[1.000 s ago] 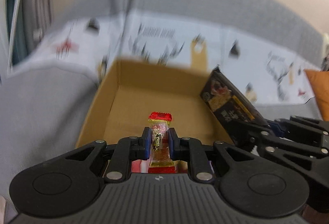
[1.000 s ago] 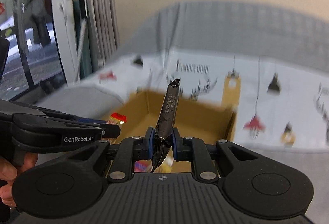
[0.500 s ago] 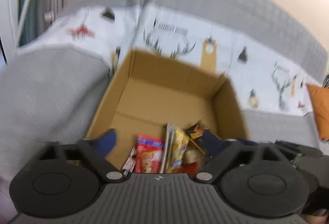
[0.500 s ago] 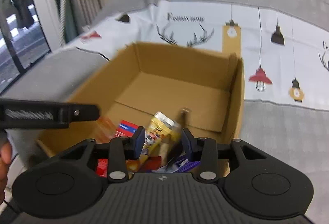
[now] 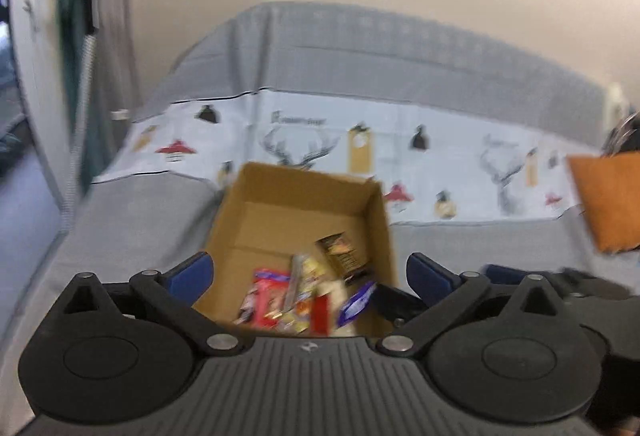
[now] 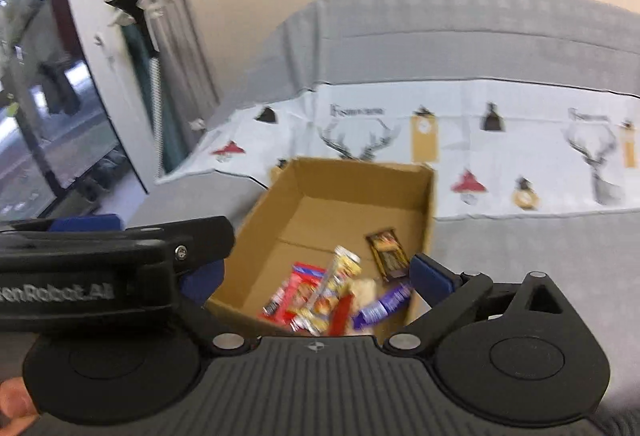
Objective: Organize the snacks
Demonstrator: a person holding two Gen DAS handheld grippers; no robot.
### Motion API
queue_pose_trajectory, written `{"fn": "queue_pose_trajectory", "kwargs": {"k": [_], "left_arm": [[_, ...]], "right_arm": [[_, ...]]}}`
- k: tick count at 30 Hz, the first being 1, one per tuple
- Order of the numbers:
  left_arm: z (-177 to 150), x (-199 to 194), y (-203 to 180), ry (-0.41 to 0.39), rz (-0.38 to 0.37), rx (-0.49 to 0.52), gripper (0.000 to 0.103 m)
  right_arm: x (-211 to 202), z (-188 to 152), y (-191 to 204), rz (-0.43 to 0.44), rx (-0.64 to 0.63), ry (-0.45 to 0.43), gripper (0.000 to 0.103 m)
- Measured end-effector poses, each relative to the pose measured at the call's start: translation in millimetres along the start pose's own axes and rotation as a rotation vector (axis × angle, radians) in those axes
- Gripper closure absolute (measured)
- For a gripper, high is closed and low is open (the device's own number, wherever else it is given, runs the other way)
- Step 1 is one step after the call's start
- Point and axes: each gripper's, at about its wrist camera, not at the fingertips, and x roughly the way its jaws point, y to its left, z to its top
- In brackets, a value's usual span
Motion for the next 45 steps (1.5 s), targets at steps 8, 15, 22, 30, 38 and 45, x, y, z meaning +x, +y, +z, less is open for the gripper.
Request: {"fn": "queue_pose_trajectory", "kwargs": {"k": [8, 15, 22, 30, 38, 45], "left_arm": [[0.3, -30.5, -11.8, 0.031, 0.026, 0.006, 0.000], [-1.1, -37.9, -13.5, 0.050, 0.034, 0.010, 0.000], [-0.4, -41.9, -12.4, 0.068, 0.027, 0.020, 0.000], [-2.2, -38.5, -10.0, 0.091, 0.015, 0.017, 0.000], [-6.4, -39.3, -10.3, 0.096, 0.034, 0.016, 0.000], [-6.9, -39.7, -10.0, 0.097, 0.038, 0.014, 0.000]], "right_arm": [[-38.6, -3.1, 5.6, -0.118, 0.007, 0.037, 0.002], [-46.9, -6.3, 5.4, -0.124, 0.026, 0.059, 0.001], [-50.5, -6.7, 7.4, -0.119, 0.034, 0.073, 0.001], [-49.2, -8.1, 8.5, -0.129, 0.043, 0.090, 0.001], [-48.5, -11.1, 8.8, -0.136, 0.041, 0.102, 0.001], [-48.6, -12.8, 8.6, -0.131, 0.041, 0.103, 0.001]]}}
